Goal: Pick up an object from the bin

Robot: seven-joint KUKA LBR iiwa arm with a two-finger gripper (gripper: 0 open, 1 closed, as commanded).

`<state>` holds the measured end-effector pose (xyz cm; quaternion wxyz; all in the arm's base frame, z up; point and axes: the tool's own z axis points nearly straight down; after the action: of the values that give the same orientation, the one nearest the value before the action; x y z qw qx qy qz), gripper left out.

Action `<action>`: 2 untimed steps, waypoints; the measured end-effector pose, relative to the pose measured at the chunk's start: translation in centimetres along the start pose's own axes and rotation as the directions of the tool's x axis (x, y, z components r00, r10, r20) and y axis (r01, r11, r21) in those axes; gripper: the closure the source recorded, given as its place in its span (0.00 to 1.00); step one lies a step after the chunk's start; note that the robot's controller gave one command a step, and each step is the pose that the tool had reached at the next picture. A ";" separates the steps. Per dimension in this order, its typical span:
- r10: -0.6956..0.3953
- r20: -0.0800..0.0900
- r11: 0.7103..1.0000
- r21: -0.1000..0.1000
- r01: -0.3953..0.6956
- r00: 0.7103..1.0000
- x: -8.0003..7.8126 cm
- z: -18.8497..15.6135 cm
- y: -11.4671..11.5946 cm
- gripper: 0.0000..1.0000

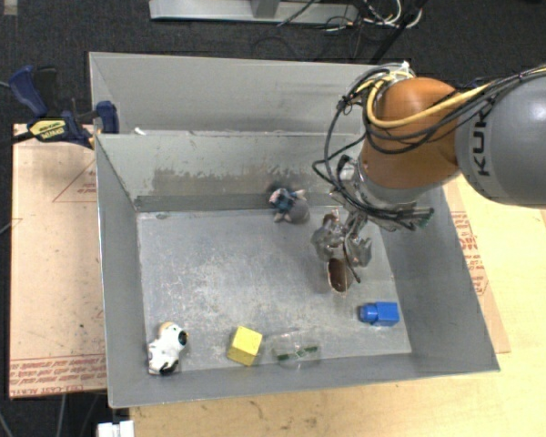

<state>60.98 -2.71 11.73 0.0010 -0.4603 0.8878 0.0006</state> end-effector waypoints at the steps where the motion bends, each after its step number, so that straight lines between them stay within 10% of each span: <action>1: 0.000 0.001 1.000 0.002 0.000 1.000 0.0 -1.4 -0.1 1.00; 2: 0.000 0.002 1.000 0.003 0.000 1.000 -0.1 -2.6 -0.1 1.00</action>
Offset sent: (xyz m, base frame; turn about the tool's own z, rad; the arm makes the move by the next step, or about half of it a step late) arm -0.0001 0.0000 0.0032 0.0000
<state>61.07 -2.71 14.34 0.0024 -0.4601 0.8879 -0.0003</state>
